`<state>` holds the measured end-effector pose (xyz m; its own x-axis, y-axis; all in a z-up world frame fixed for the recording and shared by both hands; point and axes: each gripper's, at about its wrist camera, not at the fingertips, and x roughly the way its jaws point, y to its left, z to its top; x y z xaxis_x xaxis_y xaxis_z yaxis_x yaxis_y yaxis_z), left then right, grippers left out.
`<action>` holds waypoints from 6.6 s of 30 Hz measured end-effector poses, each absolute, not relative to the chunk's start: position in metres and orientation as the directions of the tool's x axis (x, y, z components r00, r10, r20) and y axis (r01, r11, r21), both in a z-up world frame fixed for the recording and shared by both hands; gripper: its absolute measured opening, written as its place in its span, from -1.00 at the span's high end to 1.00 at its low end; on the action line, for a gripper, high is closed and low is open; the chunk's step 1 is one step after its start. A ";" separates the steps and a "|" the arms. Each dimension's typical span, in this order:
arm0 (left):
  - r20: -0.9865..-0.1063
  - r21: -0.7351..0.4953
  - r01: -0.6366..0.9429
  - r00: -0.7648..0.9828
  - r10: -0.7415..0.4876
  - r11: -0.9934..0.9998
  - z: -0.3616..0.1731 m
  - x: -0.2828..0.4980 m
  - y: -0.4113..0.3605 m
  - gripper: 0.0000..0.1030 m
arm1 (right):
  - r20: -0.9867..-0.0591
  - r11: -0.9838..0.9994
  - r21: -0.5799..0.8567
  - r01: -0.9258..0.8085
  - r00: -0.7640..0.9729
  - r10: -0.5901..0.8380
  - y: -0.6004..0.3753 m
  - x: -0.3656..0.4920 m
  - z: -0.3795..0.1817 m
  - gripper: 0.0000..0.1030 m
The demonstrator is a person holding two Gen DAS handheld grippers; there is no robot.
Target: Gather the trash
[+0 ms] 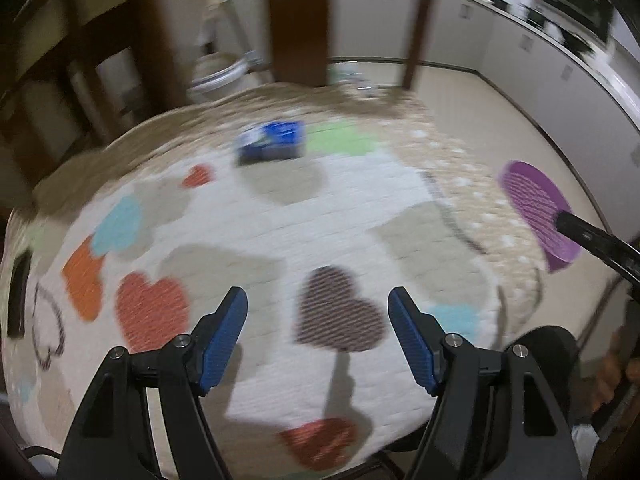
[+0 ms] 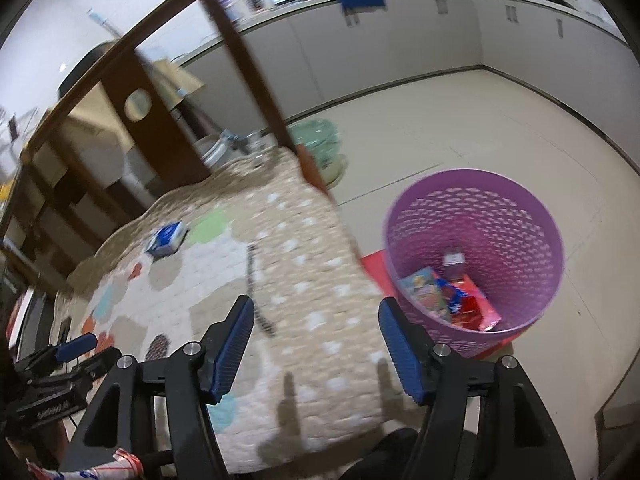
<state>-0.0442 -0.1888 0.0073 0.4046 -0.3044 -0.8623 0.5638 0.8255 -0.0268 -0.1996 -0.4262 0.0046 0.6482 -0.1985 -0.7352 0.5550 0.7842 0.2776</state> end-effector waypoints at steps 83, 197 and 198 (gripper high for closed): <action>-0.900 -0.019 0.473 0.376 -0.221 0.881 -0.019 0.081 -0.213 -0.42 | -0.593 0.593 0.539 0.598 0.770 -0.238 -0.476 -0.337 -0.036 -0.79; -0.850 -0.018 0.594 0.415 -0.325 0.804 0.017 -0.064 -0.202 0.65 | -0.806 0.677 0.205 0.707 0.515 -0.293 -0.442 -0.274 -0.076 -0.79; -0.851 -0.022 0.599 0.409 -0.330 0.800 0.016 -0.064 -0.203 0.65 | -0.805 0.677 0.207 0.707 0.516 -0.292 -0.442 -0.274 -0.076 -0.79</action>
